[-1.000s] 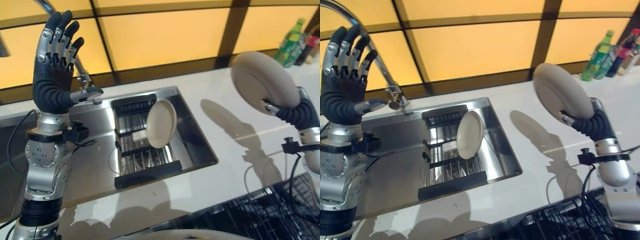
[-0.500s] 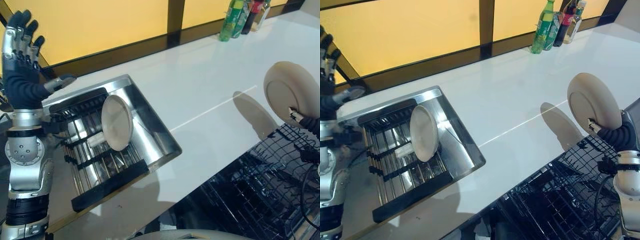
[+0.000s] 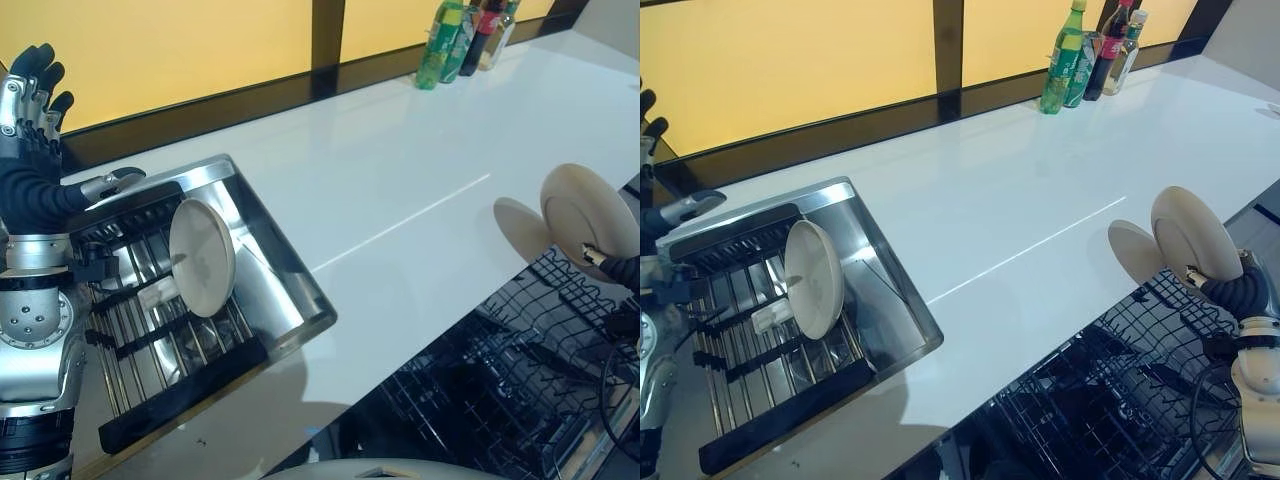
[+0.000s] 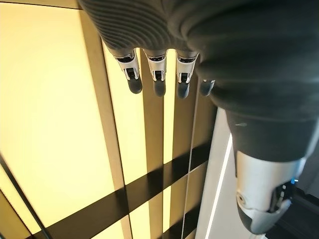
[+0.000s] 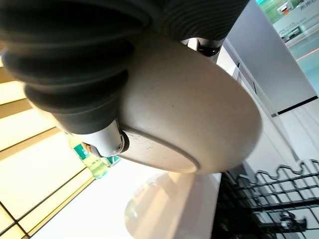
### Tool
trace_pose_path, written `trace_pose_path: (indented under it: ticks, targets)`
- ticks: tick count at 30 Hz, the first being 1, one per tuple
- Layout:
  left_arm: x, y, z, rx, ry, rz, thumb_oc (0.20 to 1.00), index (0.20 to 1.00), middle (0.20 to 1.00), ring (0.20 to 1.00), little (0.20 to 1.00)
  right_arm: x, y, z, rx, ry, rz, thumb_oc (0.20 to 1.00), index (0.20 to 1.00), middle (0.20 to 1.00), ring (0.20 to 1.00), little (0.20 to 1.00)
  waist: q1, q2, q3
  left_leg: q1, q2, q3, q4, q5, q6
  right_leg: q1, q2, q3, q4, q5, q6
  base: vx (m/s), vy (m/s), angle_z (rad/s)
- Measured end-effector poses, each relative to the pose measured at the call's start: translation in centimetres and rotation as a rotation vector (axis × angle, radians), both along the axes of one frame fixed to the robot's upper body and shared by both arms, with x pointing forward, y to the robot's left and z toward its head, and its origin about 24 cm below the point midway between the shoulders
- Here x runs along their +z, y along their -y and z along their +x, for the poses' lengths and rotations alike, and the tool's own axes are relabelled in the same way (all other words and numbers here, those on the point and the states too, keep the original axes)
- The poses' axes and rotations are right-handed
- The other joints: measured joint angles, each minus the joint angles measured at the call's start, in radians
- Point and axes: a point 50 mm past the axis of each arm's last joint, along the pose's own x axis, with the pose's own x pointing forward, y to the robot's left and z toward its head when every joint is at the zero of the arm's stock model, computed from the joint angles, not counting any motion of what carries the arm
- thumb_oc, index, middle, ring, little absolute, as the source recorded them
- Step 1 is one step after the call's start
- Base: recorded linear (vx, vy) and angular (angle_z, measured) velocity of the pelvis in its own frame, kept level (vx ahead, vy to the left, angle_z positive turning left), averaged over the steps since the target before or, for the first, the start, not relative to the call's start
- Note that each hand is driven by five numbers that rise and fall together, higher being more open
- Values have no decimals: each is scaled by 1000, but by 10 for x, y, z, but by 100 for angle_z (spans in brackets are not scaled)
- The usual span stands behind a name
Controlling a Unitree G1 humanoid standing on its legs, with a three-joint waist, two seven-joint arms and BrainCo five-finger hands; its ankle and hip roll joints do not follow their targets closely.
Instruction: Pick up plates and place into dishwasher.
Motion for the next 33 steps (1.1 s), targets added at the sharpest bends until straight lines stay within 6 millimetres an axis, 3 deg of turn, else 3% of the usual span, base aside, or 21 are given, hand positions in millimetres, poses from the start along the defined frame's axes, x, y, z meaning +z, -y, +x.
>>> trace_pose_path:
  ticks: [6,10,14,17,19,27,33]
  targets:
    - [1,1,-1,-8,16,5,1000,1000,1000,1000,1000,8,15,3,9,-135,-44,200,200,200,200,200,-5,41,-22,6,-1,1,-3,-5,-3,1,1,8,2,3,4,-34,-12,-4]
    - [1,1,-2,-6,23,2,1000,1000,1000,1000,1000,7,26,1,15,-280,-35,200,200,200,200,200,-12,48,-35,6,-1,1,-5,-5,-4,-2,3,12,2,3,4,-20,-5,-2]
    - [1,0,-1,-4,21,1,1000,1000,1000,1000,1000,-23,38,-12,63,-561,80,200,200,200,200,200,-17,41,-45,5,-1,1,-10,-5,-4,-8,5,14,4,3,3,-1,-4,-4]
    - [1,0,-1,-2,22,-2,1000,1000,1000,1000,1000,-55,33,-20,145,-753,180,200,200,200,200,200,-18,44,-47,5,-1,0,-11,-5,-4,-8,5,13,4,3,4,0,0,0]
    - [1,-1,-1,4,22,-7,1000,1000,1000,1000,1000,-65,30,-23,179,-808,224,200,200,200,200,200,-17,47,-49,5,-1,-1,-11,-4,-3,-6,6,13,2,7,9,0,0,0]
    - [-2,-5,0,19,27,-14,1000,1000,1000,1000,1000,-66,22,-23,298,-851,272,200,200,200,200,200,-7,43,-55,11,-1,-10,-13,-4,-3,12,7,9,-14,13,13,-1,-1,3]
    - [-5,-5,1,8,21,-4,1000,1000,1000,1000,1000,-80,8,-24,414,-917,355,200,200,200,200,200,0,38,-58,13,-3,-22,-16,-1,-3,39,9,1,-47,31,11,12,-2,4]
